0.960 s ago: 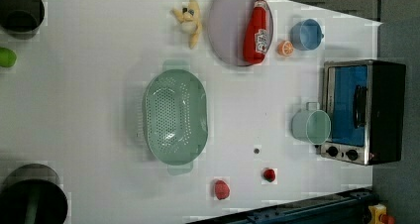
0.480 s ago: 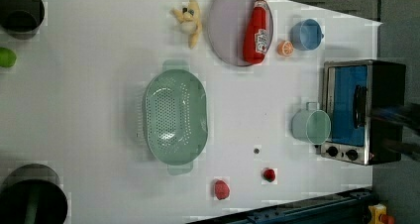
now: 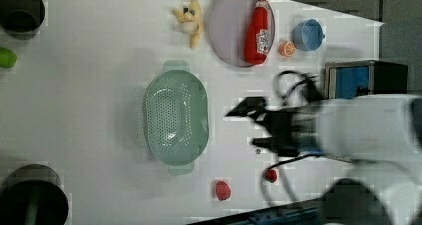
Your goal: Drag strainer left to right.
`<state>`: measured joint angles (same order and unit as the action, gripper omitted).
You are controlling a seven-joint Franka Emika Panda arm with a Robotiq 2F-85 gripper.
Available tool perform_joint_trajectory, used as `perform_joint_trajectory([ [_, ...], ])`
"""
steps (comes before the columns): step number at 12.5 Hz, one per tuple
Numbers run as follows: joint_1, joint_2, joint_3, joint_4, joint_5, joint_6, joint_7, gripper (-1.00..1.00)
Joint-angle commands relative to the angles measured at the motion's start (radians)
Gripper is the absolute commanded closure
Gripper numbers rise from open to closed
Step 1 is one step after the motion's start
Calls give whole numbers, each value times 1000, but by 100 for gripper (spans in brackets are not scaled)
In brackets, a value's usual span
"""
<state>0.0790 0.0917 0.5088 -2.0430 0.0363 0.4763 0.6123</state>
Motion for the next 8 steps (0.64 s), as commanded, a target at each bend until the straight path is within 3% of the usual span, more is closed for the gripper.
perform_joint_trajectory([
  [1,-22,41,40,-14,-16,92,395,-100],
  [5,6,231,46,-20,-145,226,784,-100],
  [8,17,353,41,-20,-267,347,852,-100],
])
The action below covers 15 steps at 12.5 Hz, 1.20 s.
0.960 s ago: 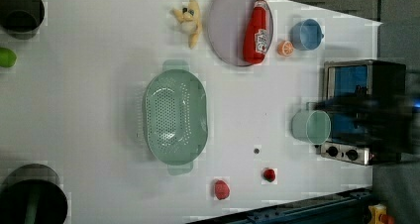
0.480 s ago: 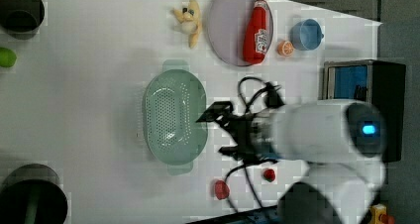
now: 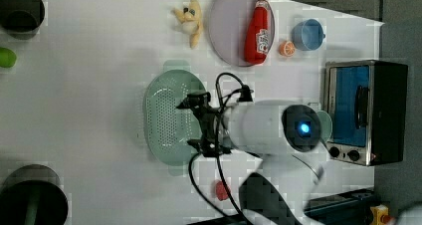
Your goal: Drag strainer left to right.
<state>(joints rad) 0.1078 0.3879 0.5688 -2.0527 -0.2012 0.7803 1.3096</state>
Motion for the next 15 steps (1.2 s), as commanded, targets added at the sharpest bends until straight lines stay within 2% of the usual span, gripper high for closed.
perform_joint_trajectory([
  [1,-12,88,-24,-10,-48,77,155,-100],
  [7,-3,178,-104,-14,-88,138,155,-100],
  [15,-15,159,-177,-54,-102,167,152,-100],
])
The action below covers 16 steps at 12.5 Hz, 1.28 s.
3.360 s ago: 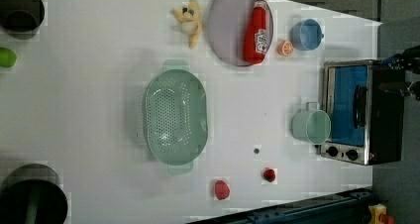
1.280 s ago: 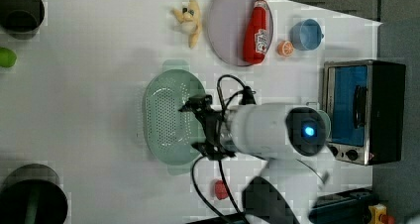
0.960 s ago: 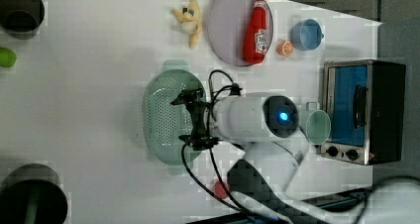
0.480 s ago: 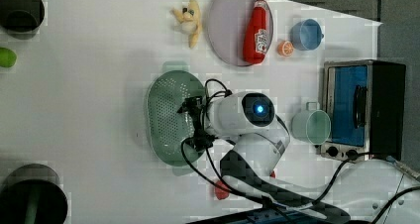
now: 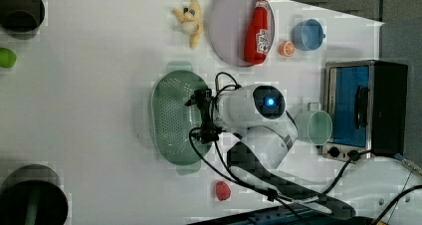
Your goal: Drag strainer left to right.
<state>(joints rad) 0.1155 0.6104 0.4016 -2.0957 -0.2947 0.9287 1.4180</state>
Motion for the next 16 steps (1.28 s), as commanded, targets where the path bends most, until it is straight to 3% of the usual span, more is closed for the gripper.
perform_joint_trajectory([
  [1,-30,-69,-15,-16,-8,19,43,-100],
  [16,-154,-170,-76,-167,-8,41,-134,-100],
])
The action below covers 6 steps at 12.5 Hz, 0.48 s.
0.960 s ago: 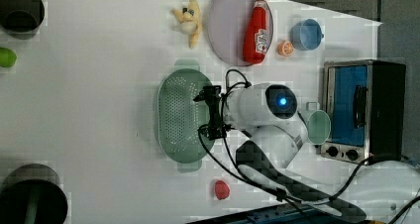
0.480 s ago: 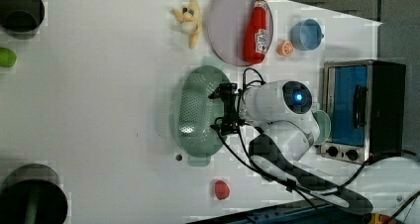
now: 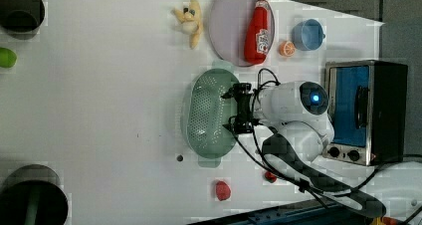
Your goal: Drag strainer left to right.
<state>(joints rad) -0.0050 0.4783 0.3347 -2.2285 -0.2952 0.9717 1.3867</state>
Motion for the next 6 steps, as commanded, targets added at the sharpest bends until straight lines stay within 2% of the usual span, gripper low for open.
perform_joint_trajectory([
  [1,-37,-44,-23,-43,-8,-2,-117,-100],
  [6,-49,-70,-100,-75,-8,2,-193,-100],
])
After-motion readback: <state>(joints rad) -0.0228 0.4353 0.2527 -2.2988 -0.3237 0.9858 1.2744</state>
